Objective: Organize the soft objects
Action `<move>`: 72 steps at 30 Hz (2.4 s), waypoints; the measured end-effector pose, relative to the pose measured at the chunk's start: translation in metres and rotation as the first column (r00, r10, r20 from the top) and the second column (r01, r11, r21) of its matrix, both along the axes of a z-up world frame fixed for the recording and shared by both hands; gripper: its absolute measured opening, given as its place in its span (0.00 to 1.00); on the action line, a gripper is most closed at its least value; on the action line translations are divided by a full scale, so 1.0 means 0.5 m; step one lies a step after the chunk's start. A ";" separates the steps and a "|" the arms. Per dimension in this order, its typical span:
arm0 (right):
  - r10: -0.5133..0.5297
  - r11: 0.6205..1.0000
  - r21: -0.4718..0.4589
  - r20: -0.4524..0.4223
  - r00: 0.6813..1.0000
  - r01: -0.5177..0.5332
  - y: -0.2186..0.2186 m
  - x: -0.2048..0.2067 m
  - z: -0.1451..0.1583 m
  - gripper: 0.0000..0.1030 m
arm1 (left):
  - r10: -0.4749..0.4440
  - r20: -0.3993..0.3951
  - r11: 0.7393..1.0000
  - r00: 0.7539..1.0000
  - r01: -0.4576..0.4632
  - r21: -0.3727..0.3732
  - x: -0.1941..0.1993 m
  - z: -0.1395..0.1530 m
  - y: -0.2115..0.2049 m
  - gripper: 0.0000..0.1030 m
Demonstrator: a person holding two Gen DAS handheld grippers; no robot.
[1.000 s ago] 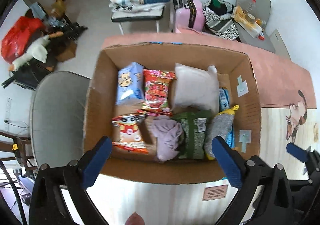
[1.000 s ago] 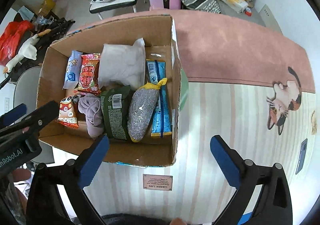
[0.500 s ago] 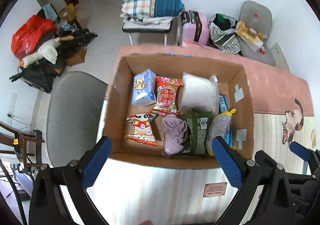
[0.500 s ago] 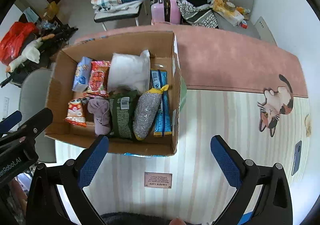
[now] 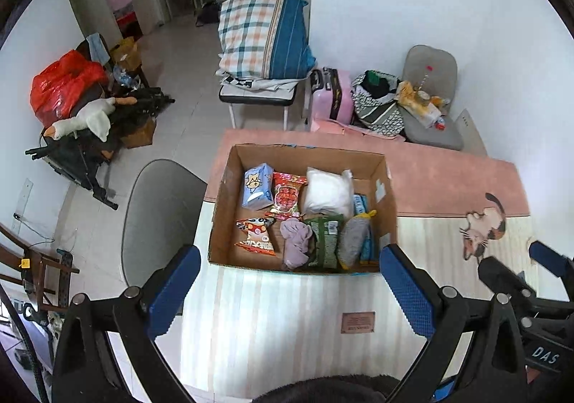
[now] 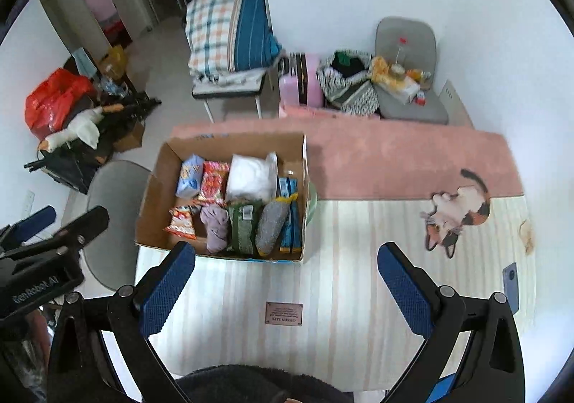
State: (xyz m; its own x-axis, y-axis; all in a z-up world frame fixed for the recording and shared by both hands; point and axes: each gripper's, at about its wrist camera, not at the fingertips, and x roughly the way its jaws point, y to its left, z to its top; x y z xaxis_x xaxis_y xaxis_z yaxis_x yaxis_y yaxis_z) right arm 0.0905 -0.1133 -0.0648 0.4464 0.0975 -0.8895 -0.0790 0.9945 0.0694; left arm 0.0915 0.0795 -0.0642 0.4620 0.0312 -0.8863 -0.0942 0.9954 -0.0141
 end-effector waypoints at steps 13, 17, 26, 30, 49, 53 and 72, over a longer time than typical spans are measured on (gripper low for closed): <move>0.028 1.000 -0.012 0.108 0.994 -0.027 0.001 -0.092 0.140 1.00 | -0.011 0.091 1.000 0.996 0.011 0.002 -0.069 0.113 -0.005 0.99; 0.036 0.999 -0.021 0.124 0.992 -0.034 0.002 -0.105 0.164 1.00 | -0.010 0.119 1.000 0.993 0.008 0.012 -0.079 0.137 -0.001 0.99; 0.015 0.999 -0.042 0.140 0.990 -0.010 0.004 -0.099 0.167 1.00 | 0.006 0.133 1.000 0.991 -0.006 0.004 -0.084 0.140 0.009 0.99; 0.004 0.998 -0.062 0.120 0.993 0.003 0.008 -0.082 0.140 1.00 | 0.000 0.113 1.000 0.994 0.001 -0.007 -0.073 0.117 0.011 0.99; -0.019 0.994 -0.103 0.067 0.998 0.025 0.018 -0.046 0.063 1.00 | 0.017 0.040 1.000 0.999 -0.017 -0.002 -0.039 0.043 0.027 0.99; -0.021 0.994 -0.105 0.069 0.997 0.028 0.020 -0.046 0.061 1.00 | 0.018 0.041 1.000 0.999 -0.017 -0.002 -0.038 0.044 0.027 0.99; -0.025 0.993 -0.115 0.087 0.996 0.035 0.018 -0.044 0.072 1.00 | 0.022 0.049 1.000 0.999 -0.022 0.009 -0.033 0.053 0.027 0.99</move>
State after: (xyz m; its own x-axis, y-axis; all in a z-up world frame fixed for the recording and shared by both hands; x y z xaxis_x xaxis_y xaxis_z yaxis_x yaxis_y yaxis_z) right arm 0.0687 -0.1043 -0.0289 0.5218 -0.0186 -0.8529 -0.0495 0.9974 -0.0520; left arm 0.0748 0.0929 -0.0378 0.5035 0.0504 -0.8625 -0.1154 0.9933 -0.0093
